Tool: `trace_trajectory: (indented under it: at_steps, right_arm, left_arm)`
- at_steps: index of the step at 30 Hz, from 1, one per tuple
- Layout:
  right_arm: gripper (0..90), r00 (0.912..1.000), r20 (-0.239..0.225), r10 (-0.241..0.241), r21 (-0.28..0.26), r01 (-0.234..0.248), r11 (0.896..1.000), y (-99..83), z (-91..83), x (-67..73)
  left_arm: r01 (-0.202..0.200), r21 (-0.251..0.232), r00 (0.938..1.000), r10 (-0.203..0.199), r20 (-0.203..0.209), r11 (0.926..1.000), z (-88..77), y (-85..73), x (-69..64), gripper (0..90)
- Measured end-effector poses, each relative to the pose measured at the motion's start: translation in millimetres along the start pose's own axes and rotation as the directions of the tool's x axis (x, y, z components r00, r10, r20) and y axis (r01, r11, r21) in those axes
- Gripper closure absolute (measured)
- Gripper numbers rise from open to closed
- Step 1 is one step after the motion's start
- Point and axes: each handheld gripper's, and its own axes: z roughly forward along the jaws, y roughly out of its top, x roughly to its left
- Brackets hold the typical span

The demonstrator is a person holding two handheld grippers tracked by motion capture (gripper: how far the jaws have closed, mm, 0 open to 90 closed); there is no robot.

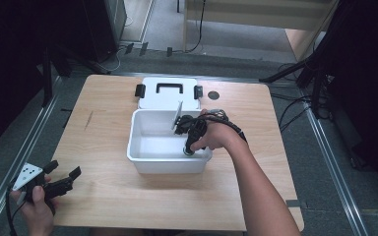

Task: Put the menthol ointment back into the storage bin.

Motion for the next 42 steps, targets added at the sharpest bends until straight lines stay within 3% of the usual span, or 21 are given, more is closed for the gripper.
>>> trace_trajectory:
  at_steps: [9, 17, 24, 33, 42]
  right_arm:
    - [51.3, 0.9997, 0.024, -0.008, 0.035, 0.007, 0.999, 3.2, 2.4, 3.0]
    - [51.3, 0.9995, 0.005, -0.031, 0.039, 0.031, 0.999, 9.5, 6.8, 9.0]
    - [51.4, 0.9996, -0.026, 0.014, 0.076, -0.012, 0.997, 7.3, 18.4, 7.9]
    - [51.3, 0.9999, -0.009, -0.006, 0.148, 0.007, 0.989, 10.8, 29.6, 10.4]
    - [48.1, 0.9996, -0.024, -0.012, 0.132, 0.015, 0.991, 9.4, 27.7, 10.1]
  left_arm:
    - [0.0, 0.001, 1.0, 0.0, -0.001, 1.0, 0.3, 0.1, 0.2, 8.2]
    - [0.0, 0.003, 1.0, 0.0, 0.0, 1.0, 0.4, 0.2, 0.3, 8.2]
    - [0.0, 0.004, 1.0, 0.0, -0.001, 1.0, 0.3, 0.3, 0.5, 8.2]
    - [0.0, 0.004, 1.0, 0.0, -0.001, 1.0, 0.3, 0.3, 0.5, 8.2]
    - [-0.001, 0.006, 1.0, 0.001, 0.0, 1.0, 0.5, 0.4, 0.5, 8.2]
